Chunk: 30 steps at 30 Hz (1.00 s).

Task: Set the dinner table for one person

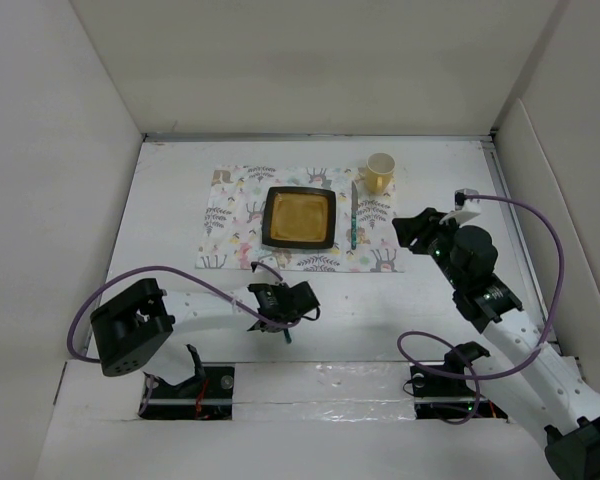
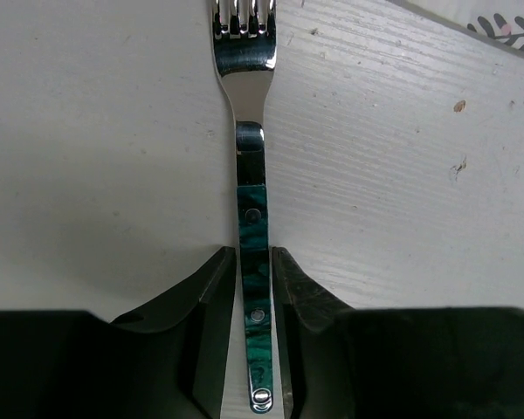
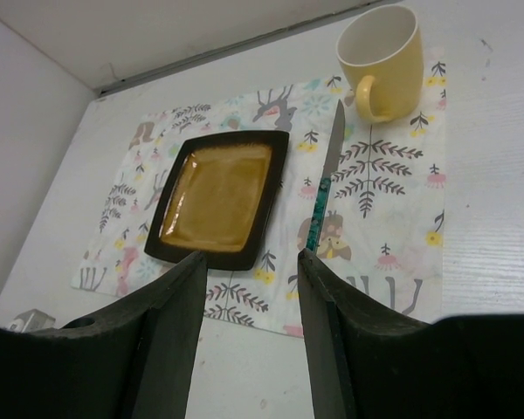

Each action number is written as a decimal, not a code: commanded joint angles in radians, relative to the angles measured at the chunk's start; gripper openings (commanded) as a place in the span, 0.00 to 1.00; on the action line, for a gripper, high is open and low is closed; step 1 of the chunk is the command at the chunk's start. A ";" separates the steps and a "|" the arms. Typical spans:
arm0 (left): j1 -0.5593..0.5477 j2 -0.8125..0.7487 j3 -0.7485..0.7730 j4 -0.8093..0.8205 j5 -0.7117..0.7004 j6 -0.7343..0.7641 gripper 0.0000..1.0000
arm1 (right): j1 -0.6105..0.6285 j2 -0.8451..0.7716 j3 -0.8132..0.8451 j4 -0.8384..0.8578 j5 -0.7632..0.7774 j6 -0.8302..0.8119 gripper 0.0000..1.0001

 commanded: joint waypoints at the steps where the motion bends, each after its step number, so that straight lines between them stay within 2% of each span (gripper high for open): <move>1: 0.005 0.018 -0.021 -0.072 -0.020 -0.003 0.22 | 0.003 -0.017 0.023 0.011 0.017 -0.004 0.51; 4: 0.005 0.027 -0.020 -0.095 -0.017 0.011 0.19 | 0.003 -0.023 0.009 0.029 0.025 -0.003 0.51; 5: 0.005 0.024 -0.023 -0.095 -0.016 0.017 0.12 | -0.006 -0.022 0.011 0.029 0.014 -0.003 0.51; 6: 0.005 0.019 -0.024 -0.101 -0.014 0.019 0.00 | -0.006 -0.019 0.014 0.026 0.008 -0.004 0.51; 9: 0.005 -0.040 0.008 -0.150 -0.032 0.020 0.00 | -0.006 -0.015 0.012 0.026 0.016 -0.003 0.51; 13: -0.009 -0.210 0.100 -0.244 -0.106 0.040 0.00 | -0.006 -0.011 0.012 0.031 0.002 -0.003 0.51; 16: 0.044 -0.299 0.187 -0.224 -0.145 0.181 0.00 | -0.006 -0.006 0.009 0.042 -0.010 -0.004 0.51; 18: 0.151 -0.317 0.229 -0.132 -0.133 0.377 0.00 | -0.006 -0.009 0.011 0.042 -0.018 -0.003 0.51; 19: 0.322 -0.308 0.281 -0.029 -0.058 0.593 0.00 | 0.003 -0.006 0.005 0.049 -0.004 -0.003 0.51; 20: 0.384 -0.286 0.299 0.012 -0.016 0.677 0.00 | 0.003 -0.006 0.003 0.054 -0.006 -0.003 0.51; 21: 0.385 -0.286 0.300 0.055 -0.016 0.678 0.00 | 0.003 -0.006 0.003 0.054 -0.006 -0.003 0.51; 22: 0.491 -0.254 0.345 0.081 0.065 0.800 0.00 | 0.003 -0.003 0.003 0.057 -0.010 -0.003 0.51; 24: 0.613 -0.170 0.449 0.117 0.197 0.944 0.00 | 0.013 0.003 0.005 0.052 0.005 -0.004 0.51; 26: 0.643 -0.096 0.525 0.124 0.253 1.055 0.00 | 0.013 0.006 0.006 0.052 0.008 0.000 0.50; 28: 0.643 0.032 0.670 0.020 0.215 1.117 0.00 | 0.013 0.008 0.011 0.043 -0.003 0.002 0.50; 30: 0.652 0.103 0.743 -0.042 0.184 1.172 0.00 | 0.022 0.004 0.011 0.043 0.011 -0.003 0.50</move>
